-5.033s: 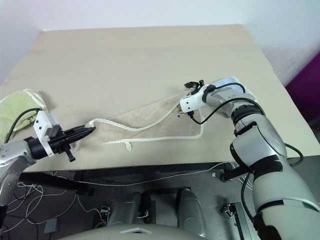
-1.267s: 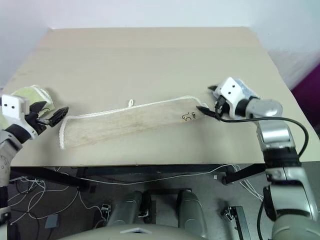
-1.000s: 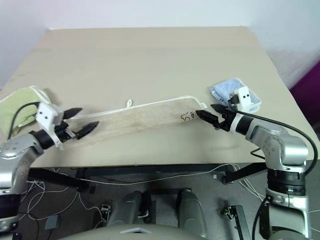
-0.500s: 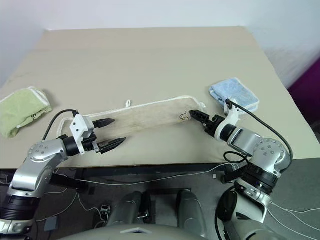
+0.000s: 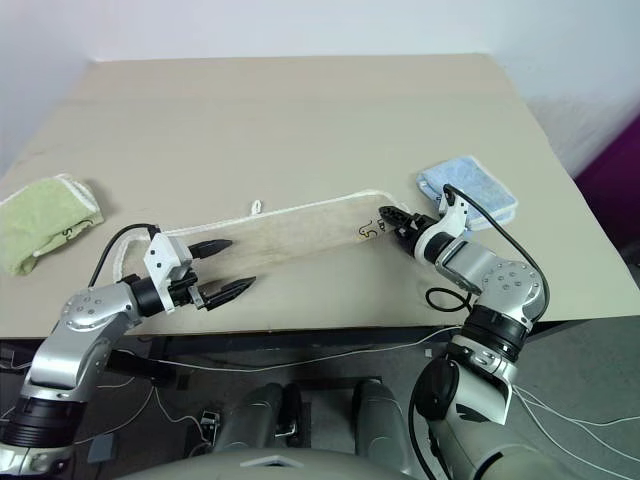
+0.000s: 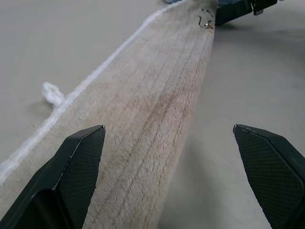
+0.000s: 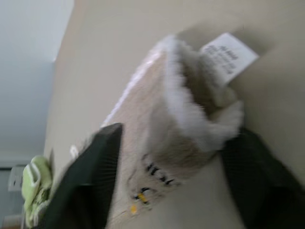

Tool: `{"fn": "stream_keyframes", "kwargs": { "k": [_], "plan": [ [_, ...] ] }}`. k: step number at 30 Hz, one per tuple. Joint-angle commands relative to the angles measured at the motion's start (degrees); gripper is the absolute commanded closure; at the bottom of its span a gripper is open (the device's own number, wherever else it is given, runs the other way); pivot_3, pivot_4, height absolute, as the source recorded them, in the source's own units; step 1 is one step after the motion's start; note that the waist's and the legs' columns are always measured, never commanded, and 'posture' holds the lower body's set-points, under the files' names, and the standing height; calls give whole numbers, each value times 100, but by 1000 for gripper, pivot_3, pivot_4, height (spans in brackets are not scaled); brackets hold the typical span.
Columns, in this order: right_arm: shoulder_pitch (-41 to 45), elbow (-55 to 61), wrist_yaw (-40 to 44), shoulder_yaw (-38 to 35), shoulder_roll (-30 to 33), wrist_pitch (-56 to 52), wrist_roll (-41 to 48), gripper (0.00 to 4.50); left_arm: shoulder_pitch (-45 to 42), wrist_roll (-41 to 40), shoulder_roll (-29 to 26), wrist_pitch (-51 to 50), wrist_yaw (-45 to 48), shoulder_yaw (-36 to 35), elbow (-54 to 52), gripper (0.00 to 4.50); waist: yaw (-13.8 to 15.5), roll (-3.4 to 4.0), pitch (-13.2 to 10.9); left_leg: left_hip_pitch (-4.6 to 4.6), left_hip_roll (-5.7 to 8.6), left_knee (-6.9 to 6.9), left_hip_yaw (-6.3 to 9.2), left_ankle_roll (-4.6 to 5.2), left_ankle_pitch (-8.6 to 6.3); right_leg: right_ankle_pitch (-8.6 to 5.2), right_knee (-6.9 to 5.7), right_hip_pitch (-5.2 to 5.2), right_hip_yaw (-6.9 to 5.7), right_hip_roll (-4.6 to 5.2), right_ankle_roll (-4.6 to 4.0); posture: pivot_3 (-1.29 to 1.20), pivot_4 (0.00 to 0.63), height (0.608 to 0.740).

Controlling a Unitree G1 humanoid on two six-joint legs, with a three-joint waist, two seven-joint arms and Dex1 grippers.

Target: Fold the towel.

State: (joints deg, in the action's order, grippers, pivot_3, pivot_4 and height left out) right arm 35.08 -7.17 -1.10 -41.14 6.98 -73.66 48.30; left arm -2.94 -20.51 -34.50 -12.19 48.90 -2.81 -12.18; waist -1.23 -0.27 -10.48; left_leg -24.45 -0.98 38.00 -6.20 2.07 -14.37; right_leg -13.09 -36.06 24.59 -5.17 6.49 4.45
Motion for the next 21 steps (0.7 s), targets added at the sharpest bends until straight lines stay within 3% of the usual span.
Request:
{"fn": "stream_keyframes", "kwargs": {
  "k": [1,6,11,16,21],
  "plan": [
    [54,-60,-118,-36,4,168,94,2726,-4,-31,23,79,-33,-57,-234,0,9,1,-1,-1,0,0,0,0,0,0,0,2,0,0,0,0,150,740],
    [40,65,-51,3,79,388,279,4446,-3,-22,54,81,-60,-19,-244,0,13,0,0,-3,0,0,0,1,-1,0,4,1,0,1,0,0,150,740],
    [88,62,64,-14,387,618,387,4446,-3,-15,66,65,-74,-35,-251,0,44,12,-7,-11,2,-1,0,4,-3,-1,5,7,0,4,1,0,150,740],
    [323,-120,467,185,1205,801,277,4446,62,-23,58,46,-93,-57,-295,0,42,21,-13,-17,6,-1,-2,10,-6,-1,8,11,0,8,1,0,150,740],
    [297,427,1337,1492,1953,998,-175,4446,95,-34,79,16,-144,-57,-348,0,17,21,-13,-18,0,-1,-2,10,-6,-3,8,15,1,8,2,0,150,740]
  ]
}}
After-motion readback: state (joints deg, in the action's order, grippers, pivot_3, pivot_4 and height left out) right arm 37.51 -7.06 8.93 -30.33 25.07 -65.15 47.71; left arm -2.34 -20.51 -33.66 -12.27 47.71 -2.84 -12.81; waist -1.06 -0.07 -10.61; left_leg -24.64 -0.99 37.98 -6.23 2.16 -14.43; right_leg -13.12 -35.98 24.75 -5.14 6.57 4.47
